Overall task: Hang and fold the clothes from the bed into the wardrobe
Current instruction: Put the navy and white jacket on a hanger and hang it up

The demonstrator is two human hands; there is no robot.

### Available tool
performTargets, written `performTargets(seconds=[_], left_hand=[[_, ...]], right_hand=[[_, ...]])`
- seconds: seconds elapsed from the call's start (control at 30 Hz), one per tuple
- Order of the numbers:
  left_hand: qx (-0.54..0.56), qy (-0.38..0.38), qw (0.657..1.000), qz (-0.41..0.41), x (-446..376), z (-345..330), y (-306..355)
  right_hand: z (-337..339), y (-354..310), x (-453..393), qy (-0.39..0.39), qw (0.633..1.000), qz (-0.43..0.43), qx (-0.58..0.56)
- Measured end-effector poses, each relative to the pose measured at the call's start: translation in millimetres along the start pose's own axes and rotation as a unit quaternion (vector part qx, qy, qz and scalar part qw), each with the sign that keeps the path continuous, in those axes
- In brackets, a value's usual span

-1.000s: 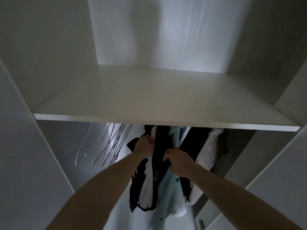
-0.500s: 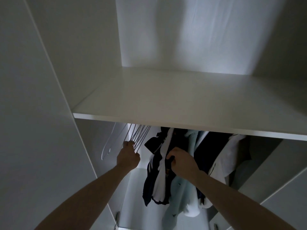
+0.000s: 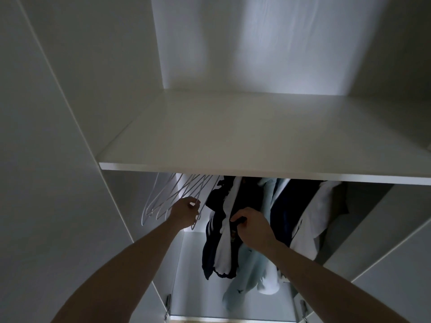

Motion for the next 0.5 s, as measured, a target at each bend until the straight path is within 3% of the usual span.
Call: performTargets(seconds=[0.3, 0.5], left_hand=[[0.094, 0.029, 0.993, -0.058, 32, -3, 26], [0.075, 0.031, 0.995, -0.054, 73, -17, 18]], right_hand=[[4, 17, 11, 0.007, 0.999, -0.019, -0.049], [-1, 21, 23, -0.016, 0.997, -0.023, -0.067]])
Point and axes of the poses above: each hand's wrist, its own x-axis away from the middle knuckle, its own z-axis out of the back of the hand, y = z × x, the point moved 4 cm from there along -x, towards the middle knuckle, and after that the axes turned 14 degrees about -y, right-handed, at the moved point
